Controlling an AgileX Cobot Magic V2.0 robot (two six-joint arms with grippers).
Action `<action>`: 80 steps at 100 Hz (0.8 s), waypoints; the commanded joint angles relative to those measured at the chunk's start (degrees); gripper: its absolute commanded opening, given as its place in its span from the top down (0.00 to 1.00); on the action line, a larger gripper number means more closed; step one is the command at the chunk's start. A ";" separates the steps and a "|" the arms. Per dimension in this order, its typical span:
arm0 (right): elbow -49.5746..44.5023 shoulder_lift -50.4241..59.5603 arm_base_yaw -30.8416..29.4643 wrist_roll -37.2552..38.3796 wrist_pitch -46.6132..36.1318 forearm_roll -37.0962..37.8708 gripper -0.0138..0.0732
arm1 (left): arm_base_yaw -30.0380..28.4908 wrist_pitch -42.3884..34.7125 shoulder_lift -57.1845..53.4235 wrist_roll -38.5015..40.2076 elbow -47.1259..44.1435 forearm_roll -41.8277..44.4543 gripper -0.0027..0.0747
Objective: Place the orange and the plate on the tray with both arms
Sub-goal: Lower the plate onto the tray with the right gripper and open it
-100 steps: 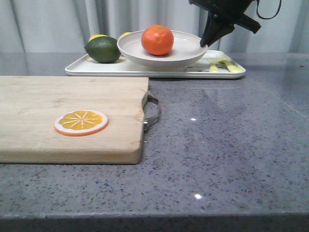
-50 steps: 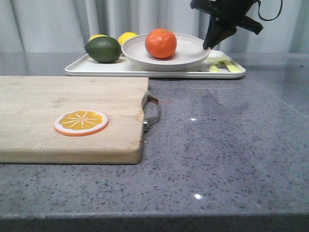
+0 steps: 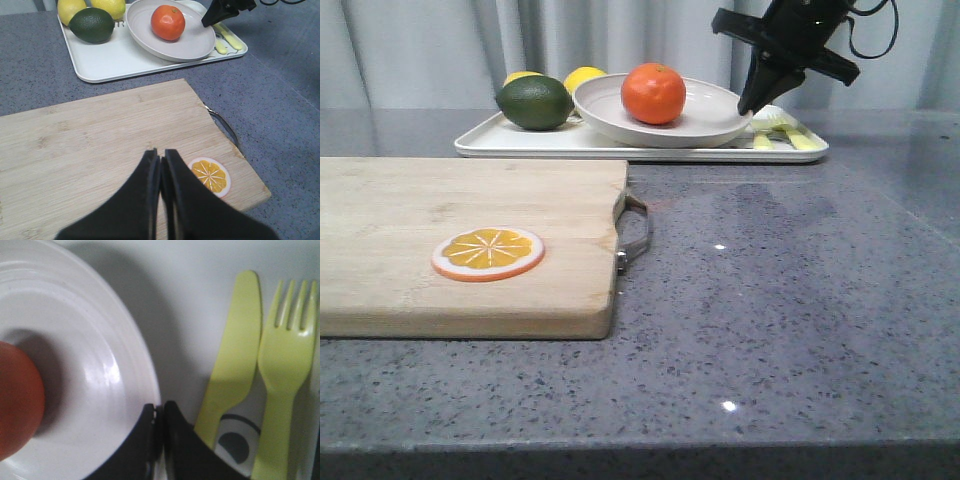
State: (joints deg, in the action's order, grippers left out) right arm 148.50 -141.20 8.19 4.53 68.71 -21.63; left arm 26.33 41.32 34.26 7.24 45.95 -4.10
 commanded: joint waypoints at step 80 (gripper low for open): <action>5.77 4.04 -0.29 -0.27 -2.57 -1.43 0.57 | -0.06 -4.16 0.04 0.47 1.49 -0.10 0.99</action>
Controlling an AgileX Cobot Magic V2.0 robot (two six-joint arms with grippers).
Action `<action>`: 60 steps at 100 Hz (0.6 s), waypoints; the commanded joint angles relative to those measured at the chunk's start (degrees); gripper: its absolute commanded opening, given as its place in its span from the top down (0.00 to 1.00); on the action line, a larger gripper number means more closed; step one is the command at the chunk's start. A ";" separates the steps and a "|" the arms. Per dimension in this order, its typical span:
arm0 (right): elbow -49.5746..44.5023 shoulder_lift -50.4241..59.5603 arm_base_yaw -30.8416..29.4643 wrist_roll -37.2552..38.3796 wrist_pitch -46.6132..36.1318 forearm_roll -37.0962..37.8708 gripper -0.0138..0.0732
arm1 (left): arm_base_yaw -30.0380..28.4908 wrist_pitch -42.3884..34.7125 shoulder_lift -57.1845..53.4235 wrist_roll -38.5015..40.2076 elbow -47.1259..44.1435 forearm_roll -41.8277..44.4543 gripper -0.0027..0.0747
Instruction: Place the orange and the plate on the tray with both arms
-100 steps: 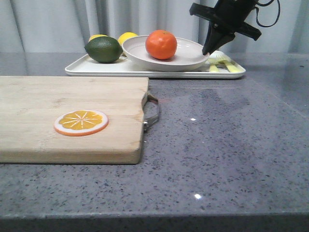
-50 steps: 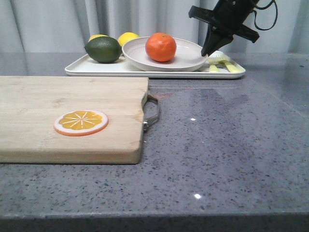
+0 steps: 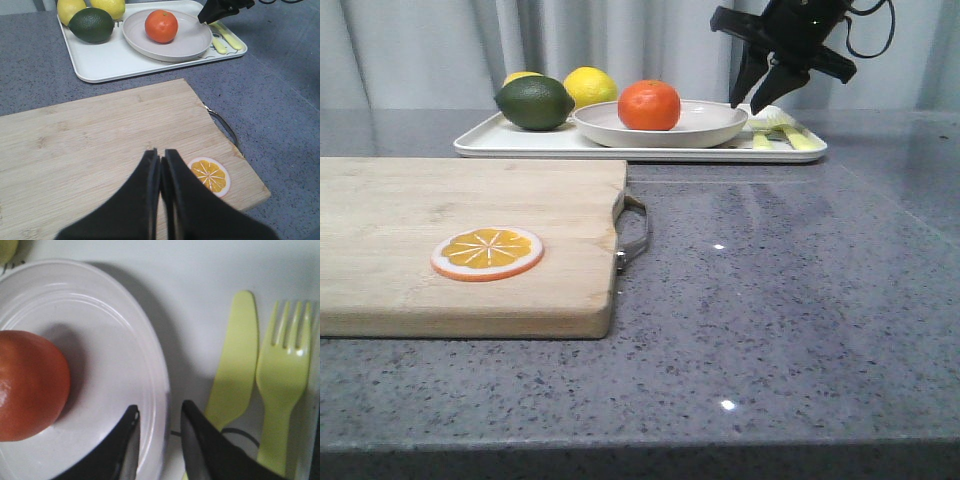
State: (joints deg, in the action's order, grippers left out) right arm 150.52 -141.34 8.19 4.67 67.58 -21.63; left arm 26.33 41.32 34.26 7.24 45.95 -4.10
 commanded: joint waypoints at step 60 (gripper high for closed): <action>11.71 7.43 0.38 -0.41 8.83 1.64 0.91 | -0.06 -4.05 0.04 0.47 1.49 -0.10 0.99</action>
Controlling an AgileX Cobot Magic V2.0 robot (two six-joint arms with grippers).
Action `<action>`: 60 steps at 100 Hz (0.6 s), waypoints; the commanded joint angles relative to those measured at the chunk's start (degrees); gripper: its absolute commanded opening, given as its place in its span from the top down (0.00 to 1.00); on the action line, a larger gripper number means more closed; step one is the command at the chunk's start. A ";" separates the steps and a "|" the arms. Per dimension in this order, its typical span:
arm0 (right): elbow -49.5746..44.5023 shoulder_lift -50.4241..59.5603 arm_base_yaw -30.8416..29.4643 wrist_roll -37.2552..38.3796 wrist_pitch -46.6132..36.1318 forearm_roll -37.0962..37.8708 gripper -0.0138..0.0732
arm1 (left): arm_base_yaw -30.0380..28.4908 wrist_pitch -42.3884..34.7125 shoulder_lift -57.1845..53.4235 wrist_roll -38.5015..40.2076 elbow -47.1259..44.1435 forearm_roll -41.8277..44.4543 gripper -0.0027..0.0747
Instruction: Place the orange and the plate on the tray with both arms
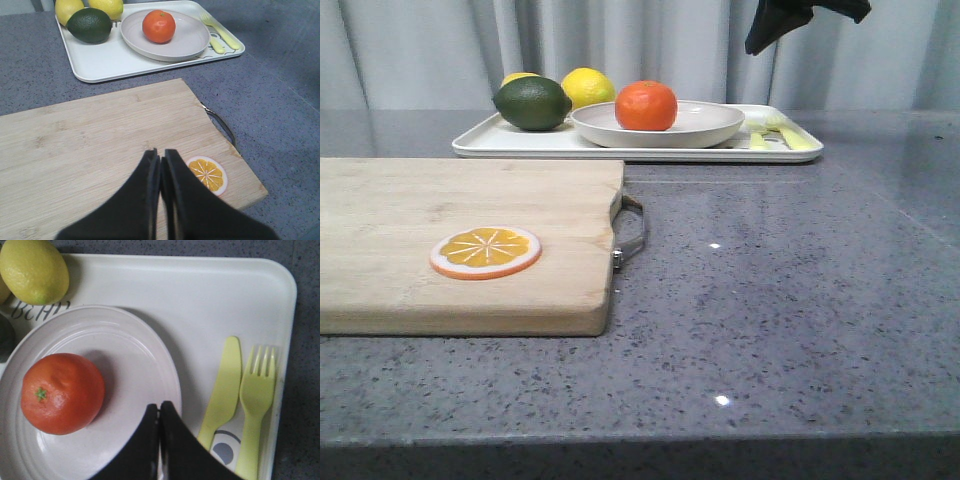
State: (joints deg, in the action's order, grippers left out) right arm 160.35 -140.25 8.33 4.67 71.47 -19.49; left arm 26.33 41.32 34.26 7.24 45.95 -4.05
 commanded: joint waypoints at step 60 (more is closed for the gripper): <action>-16.08 24.95 2.71 -1.73 4.90 6.31 0.91 | -0.06 -4.05 0.04 0.47 1.49 -0.78 0.99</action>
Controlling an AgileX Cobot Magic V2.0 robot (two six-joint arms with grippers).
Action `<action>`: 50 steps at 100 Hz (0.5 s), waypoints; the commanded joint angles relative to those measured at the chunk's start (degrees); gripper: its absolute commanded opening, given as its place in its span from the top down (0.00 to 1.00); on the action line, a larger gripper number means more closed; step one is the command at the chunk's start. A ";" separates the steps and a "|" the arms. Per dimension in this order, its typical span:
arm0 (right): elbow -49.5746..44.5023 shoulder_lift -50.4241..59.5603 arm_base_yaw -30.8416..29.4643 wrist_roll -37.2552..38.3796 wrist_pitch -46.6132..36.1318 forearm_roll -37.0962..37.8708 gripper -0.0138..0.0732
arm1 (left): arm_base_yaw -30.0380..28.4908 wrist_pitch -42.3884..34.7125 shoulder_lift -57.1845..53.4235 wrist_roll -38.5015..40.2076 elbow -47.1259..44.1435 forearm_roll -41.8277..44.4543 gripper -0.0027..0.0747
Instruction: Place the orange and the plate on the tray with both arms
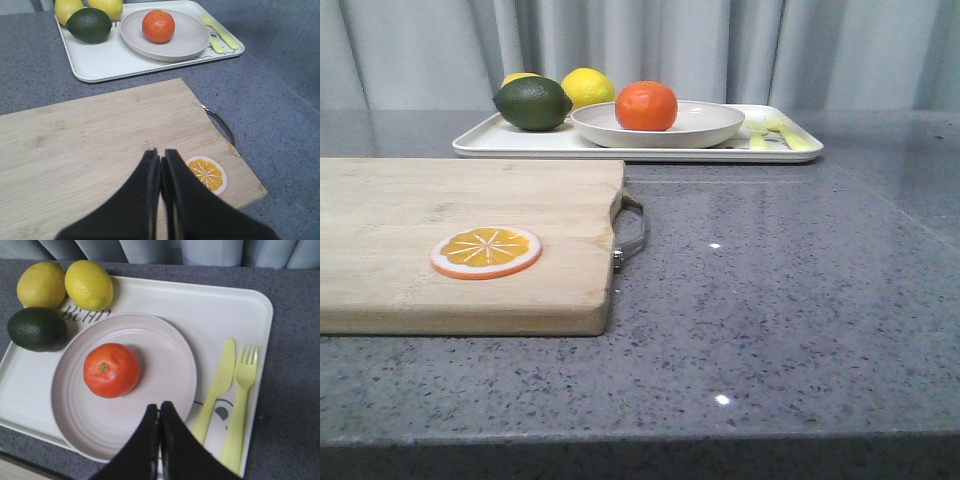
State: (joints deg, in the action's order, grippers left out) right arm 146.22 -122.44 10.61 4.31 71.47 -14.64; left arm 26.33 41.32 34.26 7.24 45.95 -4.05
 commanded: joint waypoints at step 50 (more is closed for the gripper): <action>-26.09 28.09 1.50 -3.06 -2.50 4.62 0.91 | -0.06 -4.05 -1.81 0.47 1.49 -1.18 0.99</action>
State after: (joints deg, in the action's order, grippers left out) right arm 122.91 -100.88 12.15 2.57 71.47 -10.00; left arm 26.33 41.32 33.22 7.24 45.95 -4.37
